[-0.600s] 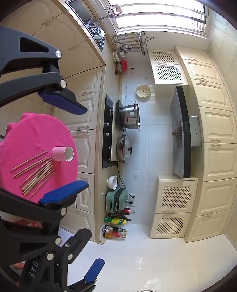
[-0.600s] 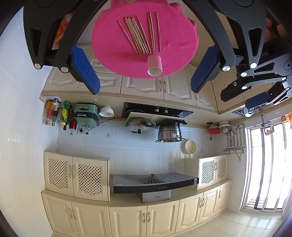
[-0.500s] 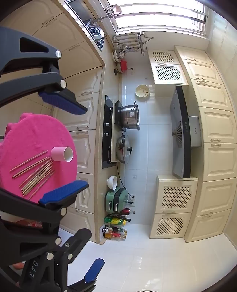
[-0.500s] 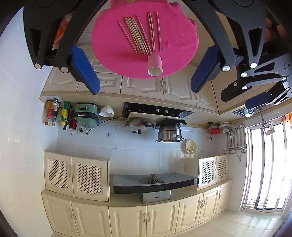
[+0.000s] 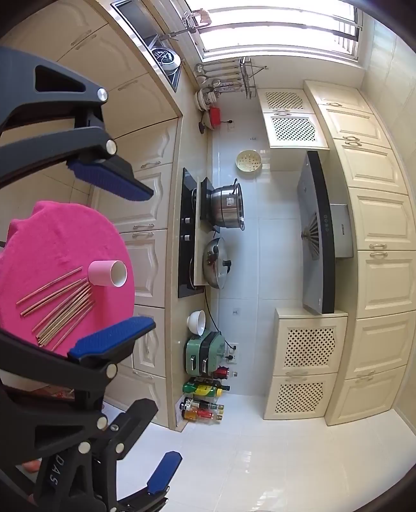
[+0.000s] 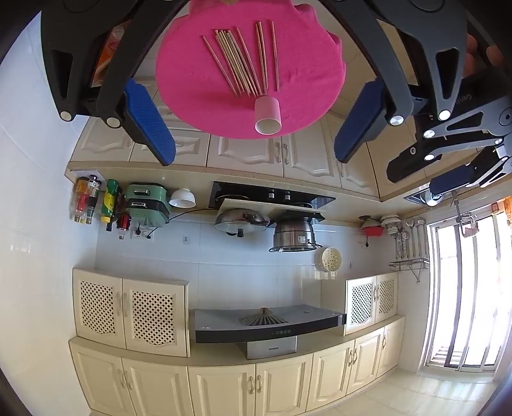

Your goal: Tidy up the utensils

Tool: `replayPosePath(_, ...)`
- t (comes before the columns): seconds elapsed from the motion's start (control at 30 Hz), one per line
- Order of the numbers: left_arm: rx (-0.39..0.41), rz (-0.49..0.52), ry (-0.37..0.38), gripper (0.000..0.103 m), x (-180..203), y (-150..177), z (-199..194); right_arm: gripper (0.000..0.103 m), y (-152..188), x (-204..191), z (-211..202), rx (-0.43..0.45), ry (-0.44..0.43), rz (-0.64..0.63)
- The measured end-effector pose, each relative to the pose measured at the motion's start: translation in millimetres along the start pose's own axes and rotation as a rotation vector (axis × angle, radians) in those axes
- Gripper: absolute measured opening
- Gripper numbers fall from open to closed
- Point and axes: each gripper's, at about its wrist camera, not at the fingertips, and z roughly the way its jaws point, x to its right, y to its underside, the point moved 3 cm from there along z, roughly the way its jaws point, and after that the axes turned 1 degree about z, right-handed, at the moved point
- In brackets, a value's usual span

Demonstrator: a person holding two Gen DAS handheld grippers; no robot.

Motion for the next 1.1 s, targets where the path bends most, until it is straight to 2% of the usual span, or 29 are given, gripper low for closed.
replayPosePath(1.1,0.019,0.003,0.009,0.074,8,-1,-8,0.097,4,13,-8,0.001,0.004,0.013)
